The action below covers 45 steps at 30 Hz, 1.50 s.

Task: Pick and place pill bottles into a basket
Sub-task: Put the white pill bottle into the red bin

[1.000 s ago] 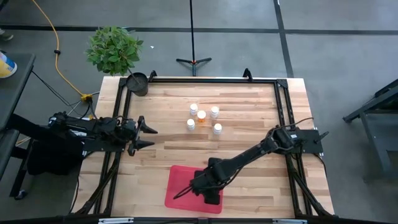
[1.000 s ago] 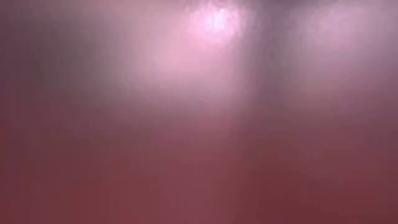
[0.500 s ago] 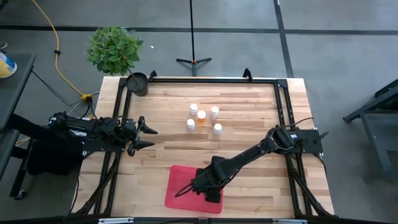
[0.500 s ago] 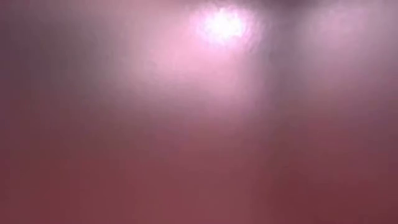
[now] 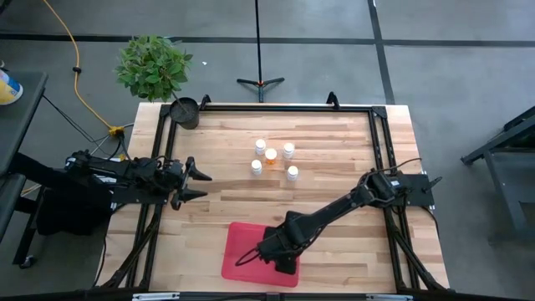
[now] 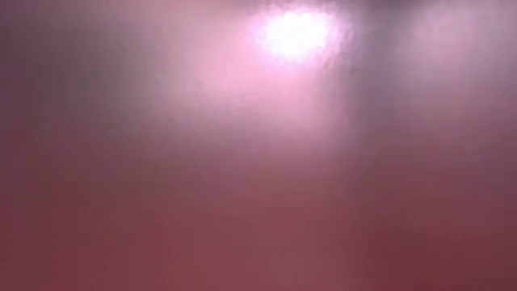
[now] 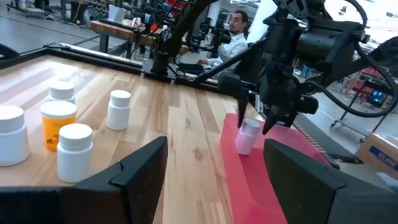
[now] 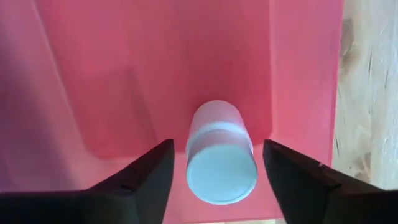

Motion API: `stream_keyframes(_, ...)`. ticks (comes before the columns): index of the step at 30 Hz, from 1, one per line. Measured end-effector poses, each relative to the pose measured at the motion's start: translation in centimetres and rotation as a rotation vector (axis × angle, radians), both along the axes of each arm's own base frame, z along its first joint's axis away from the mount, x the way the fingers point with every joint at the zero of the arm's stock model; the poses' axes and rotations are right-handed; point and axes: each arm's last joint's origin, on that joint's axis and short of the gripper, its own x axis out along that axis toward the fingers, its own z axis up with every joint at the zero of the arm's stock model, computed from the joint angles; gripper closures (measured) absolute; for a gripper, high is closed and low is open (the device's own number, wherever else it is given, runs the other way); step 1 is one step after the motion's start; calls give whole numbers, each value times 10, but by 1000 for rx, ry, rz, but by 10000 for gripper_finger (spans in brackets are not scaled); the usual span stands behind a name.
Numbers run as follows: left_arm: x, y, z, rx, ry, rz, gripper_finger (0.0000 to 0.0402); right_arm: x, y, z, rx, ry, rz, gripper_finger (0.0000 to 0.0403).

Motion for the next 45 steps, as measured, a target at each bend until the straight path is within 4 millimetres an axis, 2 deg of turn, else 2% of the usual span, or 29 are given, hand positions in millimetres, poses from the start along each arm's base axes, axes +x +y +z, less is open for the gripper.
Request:
stream_keyframes(5,0,0,0,0,1,-5,103,0,1,0,12,5,2,138)
stream_keyframes(12,0,0,0,0,1,-5,103,2,-6,13,21,16,-5,142)
stream_keyframes(19,0,0,0,0,0,-5,103,4,-9,47,-16,-38,34,142)
stream_keyframes(26,0,0,0,1,0,-1,103,1,-29,93,-219,-127,57,142)
stream_keyframes(30,0,0,0,1,0,0,103,-3,-48,106,-343,-171,67,141)
stream_keyframes(34,0,0,0,1,0,9,103,0,-75,111,-436,-156,32,141)
stream_keyframes(41,0,0,0,1,0,9,103,16,-136,109,-365,-94,0,140)
stream_keyframes(45,0,0,0,1,0,9,103,20,-174,108,-379,-59,-2,123)
